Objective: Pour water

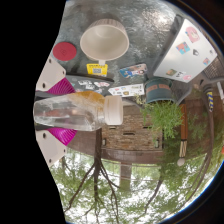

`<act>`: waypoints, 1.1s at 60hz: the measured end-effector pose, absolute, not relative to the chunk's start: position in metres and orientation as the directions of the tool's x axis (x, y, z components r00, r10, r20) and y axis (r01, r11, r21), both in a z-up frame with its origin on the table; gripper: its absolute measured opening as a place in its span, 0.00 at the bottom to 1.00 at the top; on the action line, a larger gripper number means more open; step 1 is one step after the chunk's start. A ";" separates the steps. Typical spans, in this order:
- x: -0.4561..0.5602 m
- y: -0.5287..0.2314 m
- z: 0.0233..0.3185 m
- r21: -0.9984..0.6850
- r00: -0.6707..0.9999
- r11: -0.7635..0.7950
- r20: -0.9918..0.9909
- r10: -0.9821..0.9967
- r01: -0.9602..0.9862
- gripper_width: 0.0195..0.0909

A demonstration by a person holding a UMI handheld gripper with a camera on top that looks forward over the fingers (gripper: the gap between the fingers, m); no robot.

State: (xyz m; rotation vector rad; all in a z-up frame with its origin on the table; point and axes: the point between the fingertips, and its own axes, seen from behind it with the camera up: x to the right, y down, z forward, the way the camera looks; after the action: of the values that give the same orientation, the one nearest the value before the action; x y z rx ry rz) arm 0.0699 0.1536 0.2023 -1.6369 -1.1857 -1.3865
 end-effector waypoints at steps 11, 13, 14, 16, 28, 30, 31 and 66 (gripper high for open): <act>0.088 0.138 0.200 -0.807 0.816 -0.309 0.561 -0.139 0.503 0.28; 0.091 0.139 0.189 -0.865 0.870 -0.276 0.470 -0.150 0.419 0.28; 0.094 0.138 0.185 -0.886 0.889 -0.261 0.431 -0.154 0.384 0.28; 0.100 0.139 0.172 -0.918 0.918 -0.228 0.364 -0.155 0.325 0.28; 0.104 0.154 0.109 -0.969 0.997 -0.239 0.072 -0.029 0.063 0.27; 0.102 0.159 0.110 -0.968 0.998 -0.245 0.060 -0.001 0.058 0.28; 0.100 0.151 0.098 -0.975 0.999 -0.221 0.037 -0.005 0.035 0.27; 0.099 0.146 0.050 -0.933 0.999 -0.358 -0.039 0.037 -0.023 0.72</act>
State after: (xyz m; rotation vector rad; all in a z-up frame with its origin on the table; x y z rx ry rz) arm 0.0989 0.1463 0.0501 -1.9358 -0.0097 0.0627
